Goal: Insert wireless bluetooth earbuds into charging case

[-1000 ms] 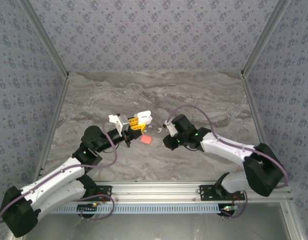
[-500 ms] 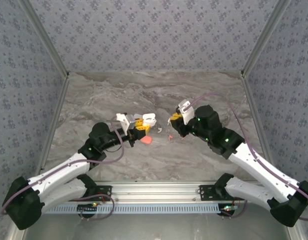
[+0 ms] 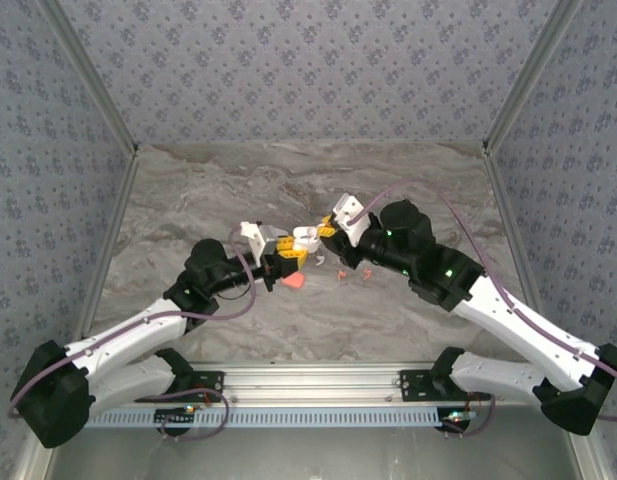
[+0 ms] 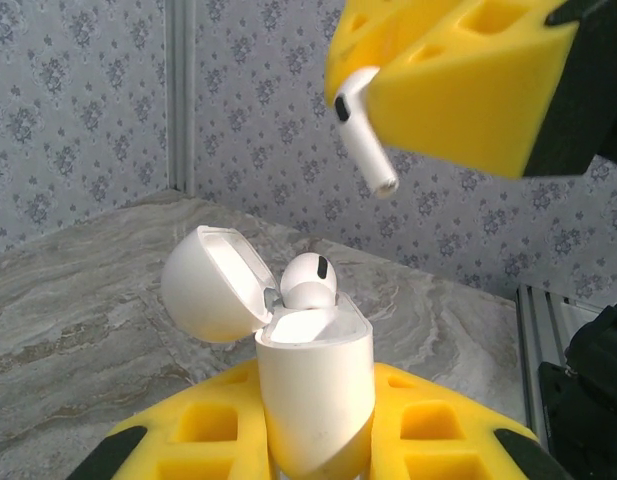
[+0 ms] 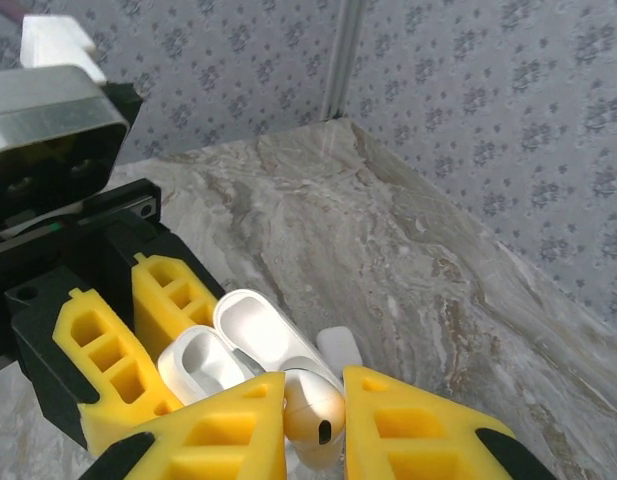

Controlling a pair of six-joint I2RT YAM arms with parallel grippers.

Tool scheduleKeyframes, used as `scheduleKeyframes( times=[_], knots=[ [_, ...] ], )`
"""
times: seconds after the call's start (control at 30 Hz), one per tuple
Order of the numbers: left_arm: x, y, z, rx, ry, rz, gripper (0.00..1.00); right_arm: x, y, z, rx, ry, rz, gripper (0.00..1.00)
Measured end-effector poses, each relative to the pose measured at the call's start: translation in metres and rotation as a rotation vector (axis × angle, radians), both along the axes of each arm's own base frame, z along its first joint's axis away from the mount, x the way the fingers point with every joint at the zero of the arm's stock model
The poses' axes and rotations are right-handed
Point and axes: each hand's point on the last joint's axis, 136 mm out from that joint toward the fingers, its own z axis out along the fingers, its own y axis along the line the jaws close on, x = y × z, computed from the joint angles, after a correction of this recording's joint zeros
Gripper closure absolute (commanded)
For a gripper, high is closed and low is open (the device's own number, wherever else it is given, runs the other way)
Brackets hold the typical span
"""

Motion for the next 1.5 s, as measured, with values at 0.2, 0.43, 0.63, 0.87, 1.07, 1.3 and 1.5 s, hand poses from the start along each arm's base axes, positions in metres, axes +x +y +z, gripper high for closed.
scheduleKeyframes(
  times=[0.2,0.43,0.63,0.87,1.07,1.3,1.5],
  knots=[
    [-0.002,-0.001,0.001,-0.004,-0.004,-0.011,1.0,-0.004,0.013,-0.01,-0.034,0.001,0.037,0.81],
    [-0.003,-0.001,0.002,-0.005,-0.005,-0.015,1.0,-0.001,0.02,-0.015,-0.05,0.002,0.05,0.8],
    [-0.003,-0.002,0.002,-0.007,-0.007,-0.019,1.0,0.0,0.024,-0.015,-0.054,0.001,0.055,0.8],
    [-0.003,-0.002,0.002,-0.007,-0.007,-0.018,1.0,-0.005,0.029,-0.018,-0.054,0.014,0.089,0.8],
    [-0.004,-0.002,0.003,-0.009,-0.011,-0.023,1.0,-0.01,0.031,-0.02,-0.052,0.029,0.121,0.71],
    [-0.004,-0.002,0.004,-0.011,-0.012,-0.022,1.0,-0.017,0.032,0.0,-0.005,0.055,0.173,0.55],
    [-0.004,-0.002,0.006,-0.019,-0.021,-0.023,1.0,-0.006,0.011,0.032,0.098,0.077,0.131,0.29]
  ],
)
